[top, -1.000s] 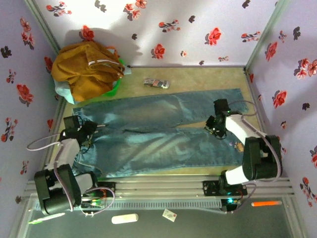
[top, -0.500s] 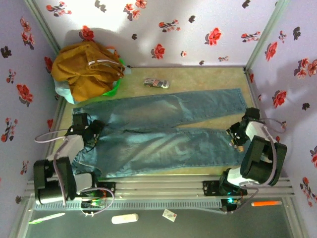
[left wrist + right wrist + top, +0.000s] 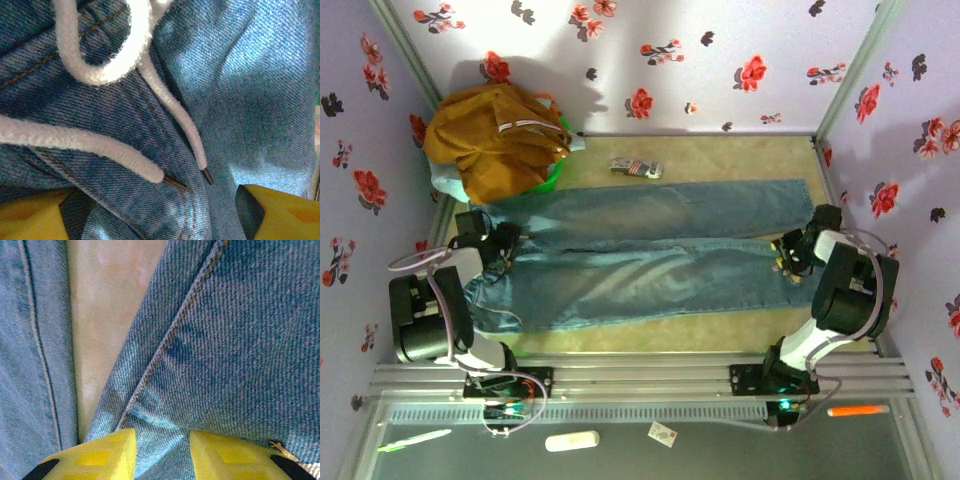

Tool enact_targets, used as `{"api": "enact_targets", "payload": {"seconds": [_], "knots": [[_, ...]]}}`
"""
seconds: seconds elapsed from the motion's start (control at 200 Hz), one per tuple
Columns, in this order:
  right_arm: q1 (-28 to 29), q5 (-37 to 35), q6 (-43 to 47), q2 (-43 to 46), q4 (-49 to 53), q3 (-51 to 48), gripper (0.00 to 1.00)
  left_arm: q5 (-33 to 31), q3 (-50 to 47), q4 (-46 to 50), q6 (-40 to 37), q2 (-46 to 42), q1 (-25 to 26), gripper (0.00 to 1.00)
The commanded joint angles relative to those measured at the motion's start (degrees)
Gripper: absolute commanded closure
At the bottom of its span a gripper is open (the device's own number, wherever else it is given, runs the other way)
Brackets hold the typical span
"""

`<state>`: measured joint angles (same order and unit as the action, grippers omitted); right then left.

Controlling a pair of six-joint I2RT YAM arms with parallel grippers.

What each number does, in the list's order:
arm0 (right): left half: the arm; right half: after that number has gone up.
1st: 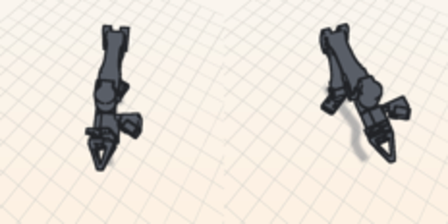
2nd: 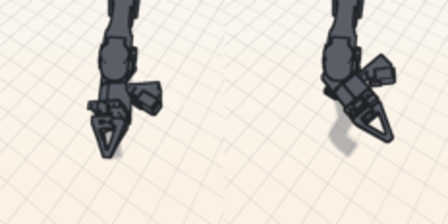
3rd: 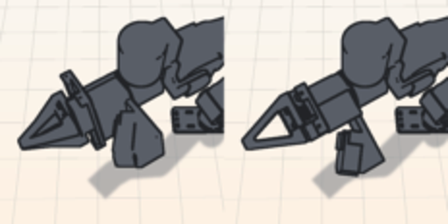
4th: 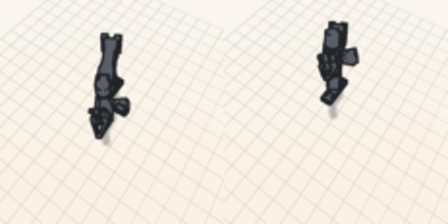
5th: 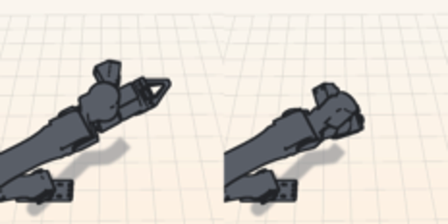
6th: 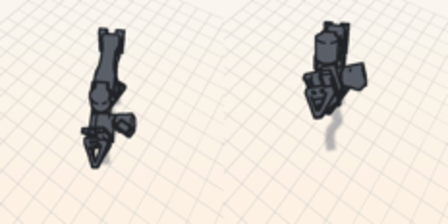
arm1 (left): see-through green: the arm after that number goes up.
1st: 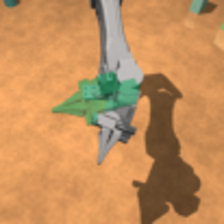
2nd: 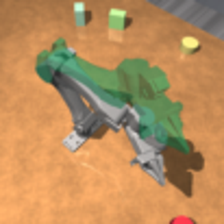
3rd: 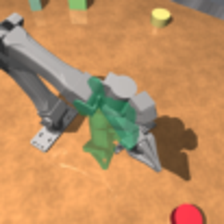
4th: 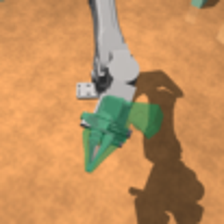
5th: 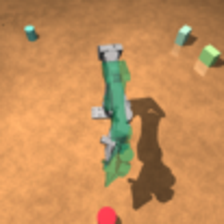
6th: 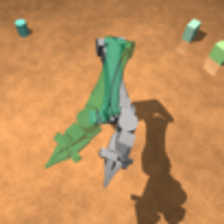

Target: Fold and stack the trousers

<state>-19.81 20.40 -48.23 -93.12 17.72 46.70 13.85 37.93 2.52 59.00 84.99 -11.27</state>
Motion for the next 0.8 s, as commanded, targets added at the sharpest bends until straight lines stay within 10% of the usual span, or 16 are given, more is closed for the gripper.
{"api": "enact_targets", "payload": {"seconds": [0.0, 0.22, 0.42, 0.795], "knots": [[1.1, -2.1, -0.9, 0.7, -0.2, -0.1, 0.64, -3.3, 0.1, 7.5, -2.3, -1.9, -1.4, 0.17], [8.9, -3.0, 2.6, 15.9, 7.3, -1.5, 0.61, -10.7, 5.5, 34.1, -5.1, -21.8, -3.4, 0.09], [17.4, -1.1, 2.8, 22.2, 7.6, -4.3, 0.6, -12.6, 4.6, 52.7, -7.3, -32.5, -17.8, 0.09], [22.4, 5.9, 3.3, 19.6, 3.5, -5.4, 0.53, -14.2, -6.1, 53.7, -2.1, -38.8, -19.6, 0.14]]}}
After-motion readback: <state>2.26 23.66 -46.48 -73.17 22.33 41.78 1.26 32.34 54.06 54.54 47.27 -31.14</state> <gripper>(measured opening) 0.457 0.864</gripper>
